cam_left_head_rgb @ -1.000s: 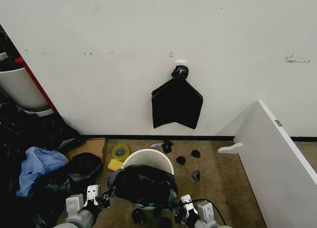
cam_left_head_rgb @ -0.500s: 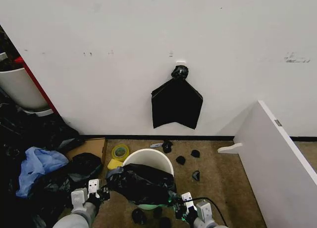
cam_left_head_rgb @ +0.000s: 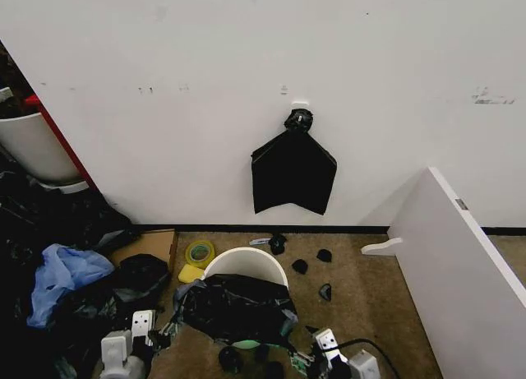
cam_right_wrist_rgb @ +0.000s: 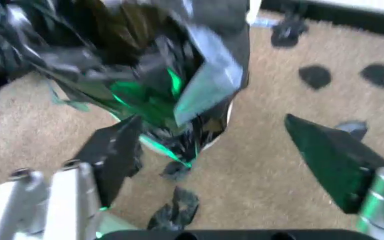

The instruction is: Place the garbage bag over the trash bin.

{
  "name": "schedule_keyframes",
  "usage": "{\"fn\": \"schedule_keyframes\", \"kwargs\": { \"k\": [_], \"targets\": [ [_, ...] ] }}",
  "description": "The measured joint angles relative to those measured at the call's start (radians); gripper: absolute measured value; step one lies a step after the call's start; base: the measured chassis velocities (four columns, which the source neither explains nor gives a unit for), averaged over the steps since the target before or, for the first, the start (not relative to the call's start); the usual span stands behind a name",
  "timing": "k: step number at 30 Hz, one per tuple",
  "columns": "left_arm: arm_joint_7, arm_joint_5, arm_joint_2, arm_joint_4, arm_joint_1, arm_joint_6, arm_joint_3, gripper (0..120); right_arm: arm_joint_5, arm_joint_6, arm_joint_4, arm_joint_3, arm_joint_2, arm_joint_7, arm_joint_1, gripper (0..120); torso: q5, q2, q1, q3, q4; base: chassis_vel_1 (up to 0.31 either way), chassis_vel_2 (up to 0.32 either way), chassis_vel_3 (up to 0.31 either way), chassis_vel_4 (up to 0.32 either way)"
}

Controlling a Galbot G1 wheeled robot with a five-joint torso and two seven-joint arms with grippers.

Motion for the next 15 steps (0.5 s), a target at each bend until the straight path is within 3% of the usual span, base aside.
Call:
{"fn": "schedule_keyframes", "kwargs": {
  "k": [4, 5, 7, 8, 12, 15],
  "targets": [
    [0.036, -0.047, 0.006, -0.002, 0.002, -0.002, -0.041, 84, -0.060, 0.046, 0.020, 0.017, -0.004, -0.025, -0.044, 95, -0.0005, 0.000, 0.000, 0.000, -0.0003, 0.000, 0.000, 0.000, 0.000],
    [0.080, -0.104, 0.011, -0.008, 0.012, -0.023, -0.061, 93, -0.079, 0.060, 0.019, 0.017, 0.000, -0.030, -0.047, 98, 0.0000, 0.000, 0.000, 0.000, -0.0002, 0.000, 0.000, 0.000, 0.000],
    [0.156, -0.235, 0.014, -0.010, 0.019, -0.054, -0.086, 98, -0.082, 0.065, 0.010, 0.013, 0.011, -0.029, -0.035, 100, 0.0000, 0.000, 0.000, 0.000, 0.0000, 0.000, 0.000, 0.000, 0.000],
    [0.156, -0.235, 0.014, -0.010, 0.019, -0.054, -0.086, 98, -0.082, 0.065, 0.010, 0.013, 0.011, -0.029, -0.035, 100, 0.0000, 0.000, 0.000, 0.000, 0.0000, 0.000, 0.000, 0.000, 0.000],
    [0.215, -0.425, 0.024, -0.022, 0.015, 0.005, -0.129, 100, -0.079, 0.063, 0.011, 0.009, 0.020, -0.021, -0.014, 100, -0.0004, 0.000, 0.000, 0.000, -0.0001, 0.000, 0.000, 0.000, 0.000],
    [0.257, -0.483, 0.049, -0.048, 0.043, 0.063, -0.199, 100, -0.075, 0.061, 0.017, 0.012, 0.021, -0.015, -0.012, 100, 0.0000, 0.000, 0.000, 0.000, -0.0003, 0.000, 0.000, 0.000, 0.000]
  ]
}}
